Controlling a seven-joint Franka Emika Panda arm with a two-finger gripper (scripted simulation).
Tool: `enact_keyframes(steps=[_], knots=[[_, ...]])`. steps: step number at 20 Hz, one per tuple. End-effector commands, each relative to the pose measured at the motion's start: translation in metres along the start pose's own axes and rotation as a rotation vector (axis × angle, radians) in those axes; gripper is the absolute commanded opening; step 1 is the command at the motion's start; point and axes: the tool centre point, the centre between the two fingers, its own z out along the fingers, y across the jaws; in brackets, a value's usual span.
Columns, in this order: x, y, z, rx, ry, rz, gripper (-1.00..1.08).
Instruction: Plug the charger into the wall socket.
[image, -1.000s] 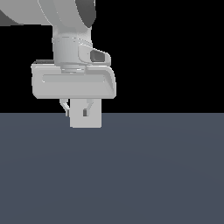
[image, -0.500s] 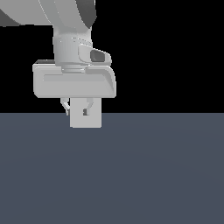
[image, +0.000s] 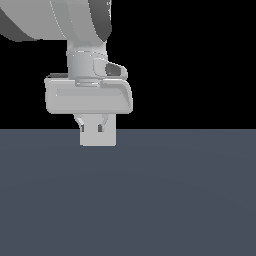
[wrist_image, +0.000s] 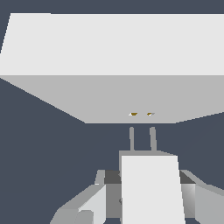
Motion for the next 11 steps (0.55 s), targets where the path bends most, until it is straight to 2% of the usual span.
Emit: enact_keyframes(steps=[1, 11], knots=[[0.009, 0.000, 0.002, 0.000, 0.000, 0.000, -1.00], [0.025, 0.000, 0.005, 0.000, 0.000, 0.000, -1.00]])
